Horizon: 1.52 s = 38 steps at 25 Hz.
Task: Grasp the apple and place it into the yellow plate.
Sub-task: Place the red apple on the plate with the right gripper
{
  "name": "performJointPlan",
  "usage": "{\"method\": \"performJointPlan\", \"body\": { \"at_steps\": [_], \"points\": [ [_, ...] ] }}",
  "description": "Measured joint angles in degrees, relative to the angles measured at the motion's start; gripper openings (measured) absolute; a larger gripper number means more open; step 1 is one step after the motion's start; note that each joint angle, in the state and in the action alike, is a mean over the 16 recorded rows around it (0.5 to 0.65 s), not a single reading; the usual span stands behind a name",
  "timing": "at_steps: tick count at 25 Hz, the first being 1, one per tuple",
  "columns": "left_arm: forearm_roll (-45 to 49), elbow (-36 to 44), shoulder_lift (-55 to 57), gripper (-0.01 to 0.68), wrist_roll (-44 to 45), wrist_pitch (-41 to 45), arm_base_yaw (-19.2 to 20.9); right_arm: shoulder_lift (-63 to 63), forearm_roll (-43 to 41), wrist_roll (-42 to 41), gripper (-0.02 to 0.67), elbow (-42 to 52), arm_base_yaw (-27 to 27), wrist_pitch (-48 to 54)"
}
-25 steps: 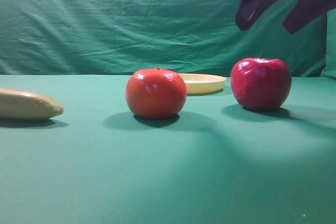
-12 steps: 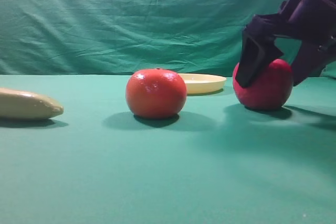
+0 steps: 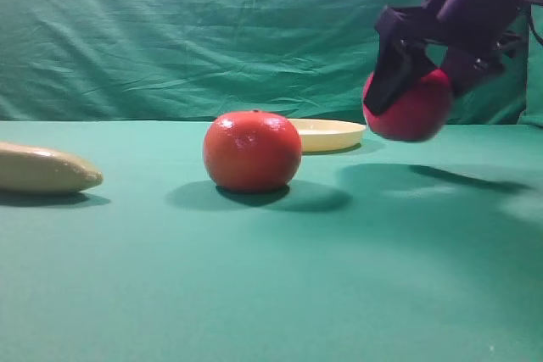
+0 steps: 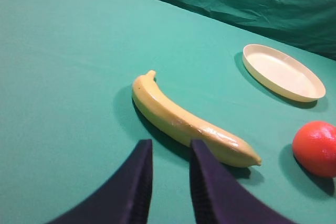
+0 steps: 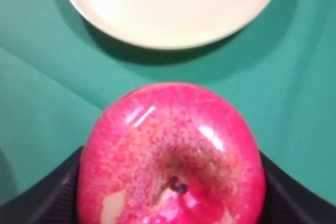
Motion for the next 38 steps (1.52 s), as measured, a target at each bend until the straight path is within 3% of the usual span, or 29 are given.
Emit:
{"method": "performJointPlan", "body": {
  "at_steps": [16,22,33,38],
  "points": [
    [0.00,0.00,0.00,0.157,0.00,0.00,0.00,20.07,-0.31,-2.79,0.508,-22.62,1.93,2.85],
    [0.00,0.00,0.00,0.157,0.00,0.00,0.00,23.11,-0.33,-4.32,0.516,-25.23,2.90,3.43],
    [0.00,0.00,0.00,0.157,0.00,0.00,0.00,21.16,-0.39,-3.65,0.596,-25.75,2.63,5.05],
    [0.00,0.00,0.00,0.157,0.00,0.00,0.00,16.41,-0.57,-1.58,0.552,-25.78,1.12,8.70]
  ]
}}
